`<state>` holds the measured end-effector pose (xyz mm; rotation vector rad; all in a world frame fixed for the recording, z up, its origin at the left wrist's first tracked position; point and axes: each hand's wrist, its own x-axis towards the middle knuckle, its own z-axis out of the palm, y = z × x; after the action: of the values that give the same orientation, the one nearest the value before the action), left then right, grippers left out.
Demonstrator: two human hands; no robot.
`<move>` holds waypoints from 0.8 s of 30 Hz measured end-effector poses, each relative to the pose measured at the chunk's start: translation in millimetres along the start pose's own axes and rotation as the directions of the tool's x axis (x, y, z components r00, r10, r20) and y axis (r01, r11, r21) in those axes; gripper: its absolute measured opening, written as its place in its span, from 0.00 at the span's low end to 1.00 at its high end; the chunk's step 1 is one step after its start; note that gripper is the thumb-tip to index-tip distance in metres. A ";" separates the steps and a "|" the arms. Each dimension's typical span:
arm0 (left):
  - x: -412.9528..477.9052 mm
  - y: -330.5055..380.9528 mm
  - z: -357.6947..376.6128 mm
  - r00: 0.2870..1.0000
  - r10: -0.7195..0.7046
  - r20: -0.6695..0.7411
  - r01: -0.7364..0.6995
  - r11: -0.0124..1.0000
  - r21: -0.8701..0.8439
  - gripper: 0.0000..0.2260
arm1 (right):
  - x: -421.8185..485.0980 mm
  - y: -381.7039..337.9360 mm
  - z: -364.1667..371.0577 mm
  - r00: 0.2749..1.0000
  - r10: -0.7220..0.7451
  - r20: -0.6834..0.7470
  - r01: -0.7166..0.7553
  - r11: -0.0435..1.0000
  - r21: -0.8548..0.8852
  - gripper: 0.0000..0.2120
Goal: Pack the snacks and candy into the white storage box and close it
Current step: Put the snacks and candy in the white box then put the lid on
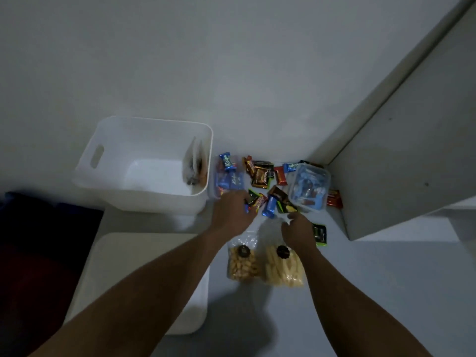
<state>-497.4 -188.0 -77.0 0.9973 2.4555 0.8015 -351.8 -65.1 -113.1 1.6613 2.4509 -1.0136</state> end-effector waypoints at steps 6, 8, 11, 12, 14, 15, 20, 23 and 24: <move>-65.5 -7.1 68.1 0.940 -0.255 0.228 0.166 0.923 0.348 0.25 | -18.4 70.4 5.1 0.976 0.178 0.123 -0.187 0.981 0.061 0.41; -80.5 -12.2 82.1 0.920 -0.281 0.272 0.156 0.902 0.403 0.28 | -25.1 78.3 3.5 0.966 0.180 0.184 -0.208 0.967 0.150 0.44; -95.5 -19.1 91.7 0.929 -0.292 0.228 0.193 0.907 0.375 0.36 | -25.5 91.4 4.9 0.942 0.224 0.249 -0.283 0.930 0.235 0.41; -97.9 -19.7 91.9 0.926 -0.316 0.207 0.233 0.909 0.345 0.37 | -24.4 94.6 5.3 0.941 0.232 0.248 -0.294 0.921 0.256 0.41; -99.4 -17.7 91.7 0.917 -0.350 0.192 0.277 0.904 0.325 0.38 | -22.0 98.3 2.2 0.943 0.231 0.242 -0.299 0.904 0.304 0.41; -99.5 -15.3 91.1 0.911 -0.367 0.188 0.296 0.899 0.324 0.38 | -19.4 99.3 -0.2 0.941 0.229 0.249 -0.306 0.890 0.337 0.38; -95.7 -9.6 98.2 0.832 -0.497 0.247 0.394 0.842 0.369 0.54 | -10.2 88.6 -25.7 0.966 0.091 0.241 -0.189 0.886 0.424 0.16; -93.3 -14.3 110.0 0.802 -0.536 0.265 0.427 0.824 0.372 0.54 | -5.7 80.8 -37.6 0.978 -0.026 0.209 -0.063 0.910 0.409 0.17; -93.2 -14.9 112.9 0.806 -0.542 0.238 0.444 0.819 0.364 0.52 | -4.5 78.7 -40.6 0.980 -0.045 0.194 -0.036 0.917 0.396 0.17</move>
<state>-382.4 -222.9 -161.9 0.4640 2.3958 0.0807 -270.5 -30.2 -118.9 1.5451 2.2259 -1.6842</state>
